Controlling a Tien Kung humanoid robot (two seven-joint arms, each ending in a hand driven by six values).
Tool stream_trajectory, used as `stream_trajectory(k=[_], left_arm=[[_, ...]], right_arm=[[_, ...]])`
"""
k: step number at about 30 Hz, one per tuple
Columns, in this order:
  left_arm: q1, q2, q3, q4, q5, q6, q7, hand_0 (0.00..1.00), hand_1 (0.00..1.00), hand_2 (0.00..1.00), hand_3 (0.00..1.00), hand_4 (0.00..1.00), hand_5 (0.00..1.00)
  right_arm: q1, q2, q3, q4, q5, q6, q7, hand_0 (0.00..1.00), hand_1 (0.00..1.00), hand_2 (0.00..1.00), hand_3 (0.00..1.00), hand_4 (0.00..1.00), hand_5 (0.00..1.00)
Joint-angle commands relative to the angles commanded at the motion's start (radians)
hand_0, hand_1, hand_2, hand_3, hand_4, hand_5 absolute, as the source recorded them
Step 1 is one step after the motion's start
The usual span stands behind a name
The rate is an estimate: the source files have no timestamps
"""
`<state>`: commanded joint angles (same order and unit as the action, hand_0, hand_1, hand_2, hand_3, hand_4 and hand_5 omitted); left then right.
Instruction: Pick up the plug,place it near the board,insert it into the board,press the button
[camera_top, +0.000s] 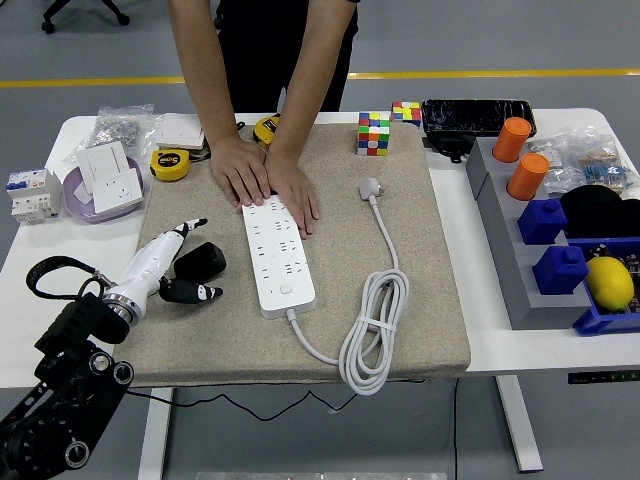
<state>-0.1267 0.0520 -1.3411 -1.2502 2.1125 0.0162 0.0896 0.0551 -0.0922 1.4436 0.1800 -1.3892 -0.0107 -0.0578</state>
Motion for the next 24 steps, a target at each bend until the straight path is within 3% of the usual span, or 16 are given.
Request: stream_trajectory(k=[6, 7, 12, 13, 18, 19, 24], left_arm=[[-0.005, -0.004, -0.007, 0.012, -0.029, 0.007, -0.009, 0.998, 0.982, 0.884, 0.889, 0.998, 0.122], [-0.008, -0.003, -0.008, 0.013, -0.037, 0.006, -0.011, 0.945, 0.883, 0.767, 0.828, 0.998, 0.214], [-0.012, -0.003, -0.013, 0.015, -0.038, -0.003, -0.010, 0.945, 0.883, 0.767, 0.828, 0.998, 0.214], [-0.012, -0.003, -0.014, 0.015, -0.036, -0.005, -0.009, 0.895, 0.805, 0.694, 0.742, 0.998, 0.243], [-0.011, -0.001, -0.019, 0.019, -0.024, -0.003, -0.005, 0.895, 0.805, 0.694, 0.742, 0.998, 0.243], [-0.012, -0.001, -0.019, 0.019, -0.019, -0.002, -0.004, 0.839, 0.700, 0.617, 0.667, 0.998, 0.234], [-0.020, 0.002, -0.026, 0.031, 0.041, -0.004, 0.012, 0.839, 0.700, 0.617, 0.667, 0.998, 0.234]], right_arm=[[0.000, 0.000, 0.001, 0.000, 0.000, 0.000, -0.001, 0.880, 0.782, 0.778, 0.799, 0.998, 0.846], [0.001, 0.000, 0.001, 0.000, 0.000, 0.000, -0.001, 0.878, 0.781, 0.778, 0.799, 0.998, 0.844], [0.003, -0.001, -0.004, 0.000, 0.004, 0.000, 0.000, 0.878, 0.781, 0.778, 0.799, 0.998, 0.844], [0.003, -0.001, -0.005, 0.000, 0.005, 0.000, 0.000, 0.877, 0.780, 0.777, 0.799, 0.998, 0.844], [0.002, -0.002, -0.006, 0.000, 0.004, 0.001, 0.000, 0.877, 0.780, 0.777, 0.799, 0.998, 0.844], [0.002, -0.003, -0.006, 0.000, 0.003, 0.001, -0.001, 0.877, 0.780, 0.777, 0.799, 0.998, 0.842], [0.002, -0.003, -0.008, 0.000, 0.003, 0.001, -0.001, 0.877, 0.780, 0.777, 0.799, 0.998, 0.842]])
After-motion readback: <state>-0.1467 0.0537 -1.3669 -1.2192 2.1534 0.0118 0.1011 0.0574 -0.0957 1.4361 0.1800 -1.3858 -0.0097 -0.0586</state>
